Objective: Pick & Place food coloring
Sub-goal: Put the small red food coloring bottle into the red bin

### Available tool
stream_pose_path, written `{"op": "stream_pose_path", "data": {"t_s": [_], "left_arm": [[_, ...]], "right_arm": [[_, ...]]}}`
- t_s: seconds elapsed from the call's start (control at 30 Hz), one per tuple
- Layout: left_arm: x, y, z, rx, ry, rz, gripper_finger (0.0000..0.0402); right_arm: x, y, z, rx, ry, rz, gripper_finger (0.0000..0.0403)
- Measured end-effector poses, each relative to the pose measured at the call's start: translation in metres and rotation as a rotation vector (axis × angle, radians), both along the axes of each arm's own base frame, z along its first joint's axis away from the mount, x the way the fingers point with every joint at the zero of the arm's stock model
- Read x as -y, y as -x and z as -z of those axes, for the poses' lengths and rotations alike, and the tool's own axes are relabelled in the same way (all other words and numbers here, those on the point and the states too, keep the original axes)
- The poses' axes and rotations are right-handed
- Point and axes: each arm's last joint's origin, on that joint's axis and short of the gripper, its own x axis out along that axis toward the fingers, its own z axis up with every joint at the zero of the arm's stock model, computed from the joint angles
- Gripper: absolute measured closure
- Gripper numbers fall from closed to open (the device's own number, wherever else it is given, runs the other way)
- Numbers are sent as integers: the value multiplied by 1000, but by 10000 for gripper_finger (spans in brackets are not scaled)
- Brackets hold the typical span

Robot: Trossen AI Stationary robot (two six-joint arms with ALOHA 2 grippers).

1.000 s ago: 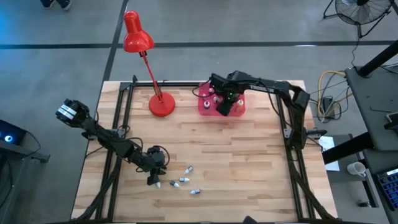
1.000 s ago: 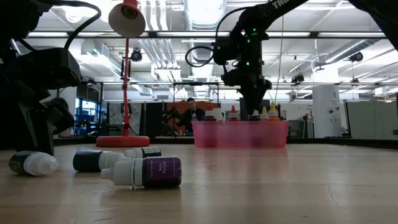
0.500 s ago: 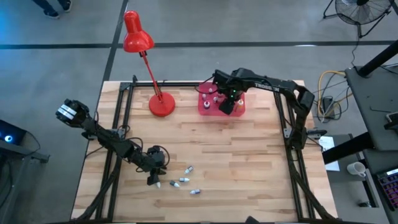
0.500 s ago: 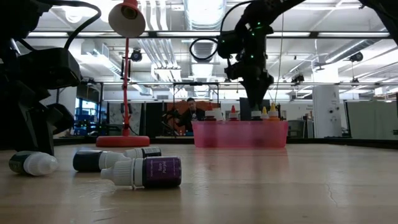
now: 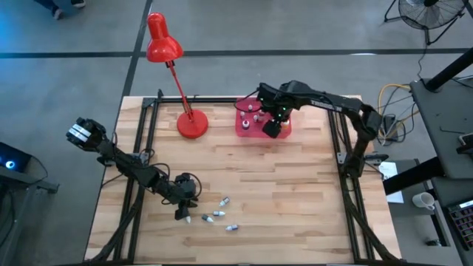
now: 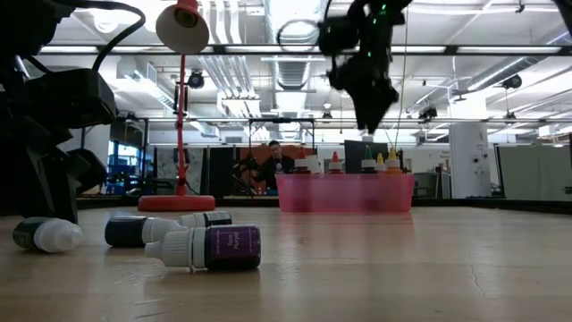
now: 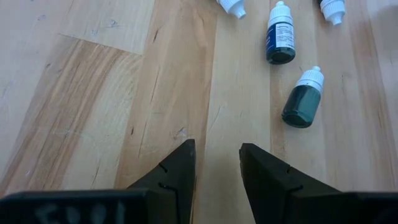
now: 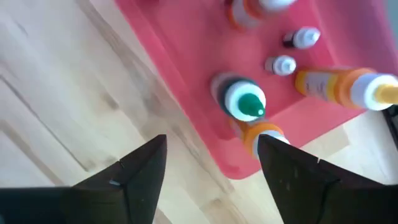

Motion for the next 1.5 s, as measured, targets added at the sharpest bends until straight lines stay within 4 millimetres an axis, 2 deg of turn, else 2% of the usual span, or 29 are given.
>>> {"op": "stream_pose_path", "data": {"t_s": [0.13, 0.33, 0.43, 0.53, 0.63, 0.77, 0.93, 1.13, 1.27, 1.5], "left_arm": [[0, 0, 0, 0, 0, 0, 296], [0, 0, 0, 0, 0, 0, 296], [0, 0, 0, 0, 0, 0, 296], [-1, -1, 0, -3, 5, -5, 296], [0, -4, -4, -8, 54, -59, 296], [3, -9, -10, -10, 142, -134, 296], [5, -10, -12, -40, 224, -190, 296], [5, -10, -12, -44, 233, -199, 296], [1, -14, -14, 8, 160, -216, 296], [-5, -16, -28, 164, -84, -177, 296]], "right_arm": [[-26, -6, -28, 179, 74, -79, 155], [-96, -20, -76, 480, 270, -493, 166], [-125, -22, -83, 516, 334, -692, 169], [-146, -23, -82, 515, 335, -778, 170], [-158, -23, -82, 546, 262, -678, 170], [-163, -24, -84, 602, 186, -483, 174], [-168, -25, -86, 637, 146, -417, 179], [-178, -24, -85, 646, 78, -331, 180], [-194, -18, -82, 602, -34, -277, 180], [-238, -4, -76, 533, -137, -228, 179]]}}
